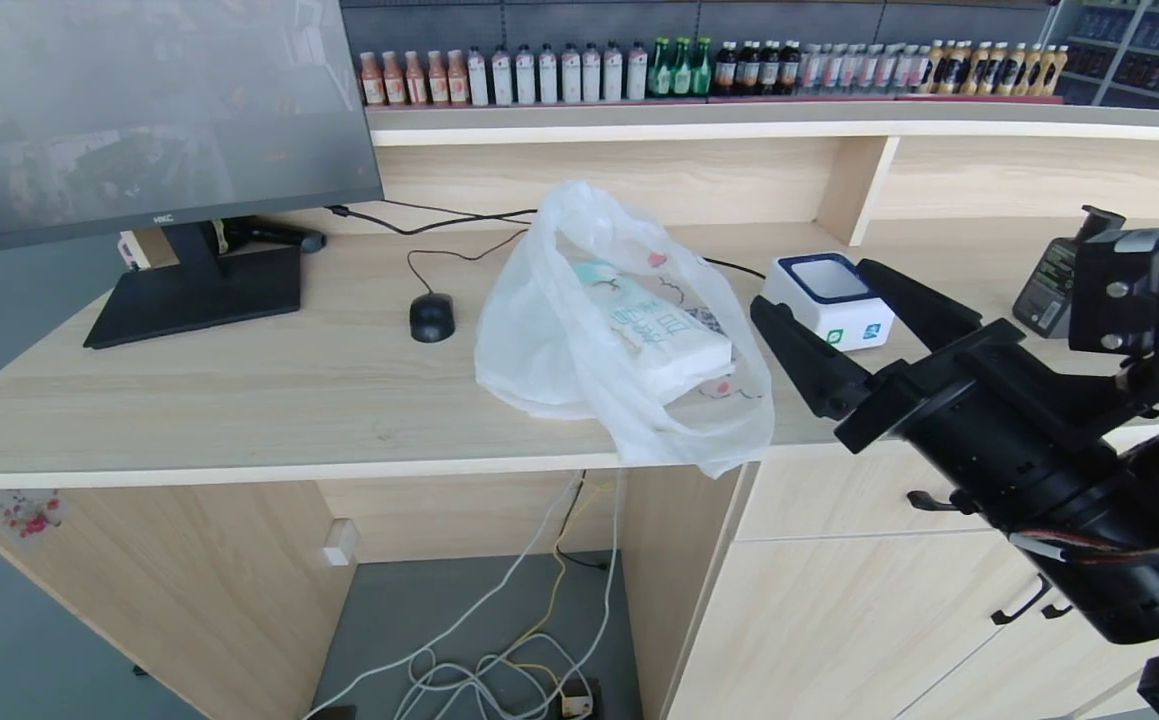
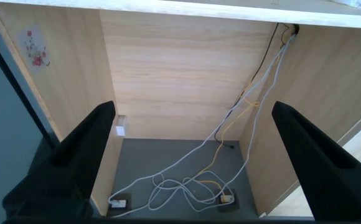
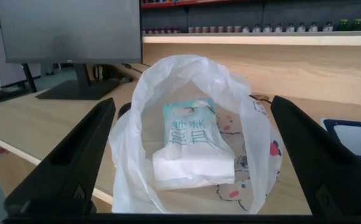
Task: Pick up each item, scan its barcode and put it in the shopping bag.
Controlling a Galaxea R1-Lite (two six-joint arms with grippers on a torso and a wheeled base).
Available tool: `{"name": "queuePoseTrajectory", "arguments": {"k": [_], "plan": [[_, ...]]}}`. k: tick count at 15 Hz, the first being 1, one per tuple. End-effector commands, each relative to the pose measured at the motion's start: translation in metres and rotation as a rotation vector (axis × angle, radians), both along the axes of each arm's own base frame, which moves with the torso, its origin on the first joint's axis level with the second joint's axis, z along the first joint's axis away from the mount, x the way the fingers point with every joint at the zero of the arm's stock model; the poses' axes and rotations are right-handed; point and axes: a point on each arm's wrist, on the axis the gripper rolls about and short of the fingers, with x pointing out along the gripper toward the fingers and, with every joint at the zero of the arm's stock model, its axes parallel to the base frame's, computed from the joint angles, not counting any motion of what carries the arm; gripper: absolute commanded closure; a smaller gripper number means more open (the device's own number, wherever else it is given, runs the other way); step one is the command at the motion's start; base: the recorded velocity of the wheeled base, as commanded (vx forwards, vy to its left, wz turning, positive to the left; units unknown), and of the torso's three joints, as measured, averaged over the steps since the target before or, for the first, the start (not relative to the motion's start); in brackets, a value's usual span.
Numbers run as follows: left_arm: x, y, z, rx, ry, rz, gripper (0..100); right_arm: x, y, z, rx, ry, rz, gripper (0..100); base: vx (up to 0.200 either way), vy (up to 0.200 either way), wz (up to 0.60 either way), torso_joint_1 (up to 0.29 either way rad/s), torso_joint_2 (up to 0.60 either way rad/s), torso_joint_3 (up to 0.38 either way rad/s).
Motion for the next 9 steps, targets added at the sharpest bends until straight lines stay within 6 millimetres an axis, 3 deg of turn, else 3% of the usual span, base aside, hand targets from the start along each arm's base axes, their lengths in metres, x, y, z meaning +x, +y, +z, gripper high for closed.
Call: {"name": "queuePoseTrajectory", "arguments": {"k": [1,9], "plan": [[0.0,0.0,0.0,0.003,0.0,0.0,0,0.0006,0.0005,-0.0012,-0.003,0.003,0.0,0,0.0,-0.2,0.0,0.007,-0.01,0.007],[0.0,0.0,0.0,-0.005,0.0,0.0,0,0.0027,0.002,-0.0043,-0.01,0.013,0.0,0,0.0,-0.2,0.0,0.007,0.0,0.003]]}}
